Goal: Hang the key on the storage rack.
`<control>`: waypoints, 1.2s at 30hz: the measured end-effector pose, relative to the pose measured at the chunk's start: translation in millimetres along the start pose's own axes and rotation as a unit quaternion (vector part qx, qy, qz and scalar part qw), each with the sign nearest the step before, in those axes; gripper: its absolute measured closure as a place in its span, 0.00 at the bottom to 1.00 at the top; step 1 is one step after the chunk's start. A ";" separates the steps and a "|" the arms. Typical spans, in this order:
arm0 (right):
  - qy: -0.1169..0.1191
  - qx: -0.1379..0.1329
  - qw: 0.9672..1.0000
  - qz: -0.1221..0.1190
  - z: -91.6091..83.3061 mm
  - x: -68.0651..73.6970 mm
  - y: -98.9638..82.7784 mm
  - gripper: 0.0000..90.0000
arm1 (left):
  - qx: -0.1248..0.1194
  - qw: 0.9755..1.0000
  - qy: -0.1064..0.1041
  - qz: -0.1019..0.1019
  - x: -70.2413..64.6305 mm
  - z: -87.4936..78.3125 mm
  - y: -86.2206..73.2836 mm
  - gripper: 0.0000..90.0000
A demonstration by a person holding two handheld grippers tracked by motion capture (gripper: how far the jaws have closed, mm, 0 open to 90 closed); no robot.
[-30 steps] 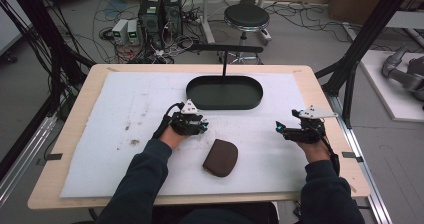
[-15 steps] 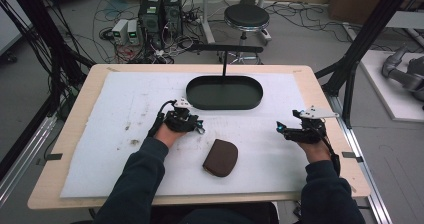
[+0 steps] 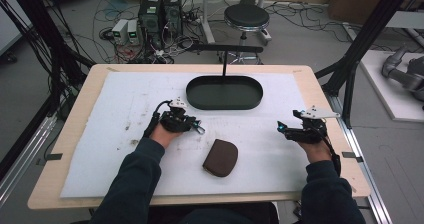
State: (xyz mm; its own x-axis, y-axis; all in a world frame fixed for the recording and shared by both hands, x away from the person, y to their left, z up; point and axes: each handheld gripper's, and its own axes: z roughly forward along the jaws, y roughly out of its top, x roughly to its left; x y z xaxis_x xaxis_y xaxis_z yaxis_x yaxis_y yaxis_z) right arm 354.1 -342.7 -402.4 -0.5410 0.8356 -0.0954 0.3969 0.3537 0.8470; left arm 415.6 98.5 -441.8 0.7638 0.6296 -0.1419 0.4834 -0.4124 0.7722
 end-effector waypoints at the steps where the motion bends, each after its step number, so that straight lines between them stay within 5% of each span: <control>1: 0.000 0.000 1.000 0.000 0.0 -0.1 -0.1 0.27 | -0.001 1.000 0.000 -0.001 -0.5 -0.5 -0.7 0.82; 13: 0.000 -0.001 1.000 0.000 -0.1 0.2 0.0 0.27 | -0.007 1.000 -0.006 0.017 -1.8 -5.4 -1.3 0.97; 20: 0.000 0.001 1.000 0.001 -0.6 -0.4 0.0 0.27 | -0.053 0.999 -0.003 0.002 0.8 -20.4 3.6 0.98; 36: 0.001 0.000 1.000 0.000 0.1 -0.9 -0.2 0.27 | -0.023 1.000 -0.002 -0.004 2.1 -16.1 0.7 0.96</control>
State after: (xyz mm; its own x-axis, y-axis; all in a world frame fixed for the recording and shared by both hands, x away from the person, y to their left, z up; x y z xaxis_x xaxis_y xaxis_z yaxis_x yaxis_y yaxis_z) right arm 354.5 -343.5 -402.6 -0.5427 0.8346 -0.0943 0.3973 0.3540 0.8467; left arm 410.7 110.1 -431.6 0.7616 0.6301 -0.1512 0.4696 -0.3759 0.7988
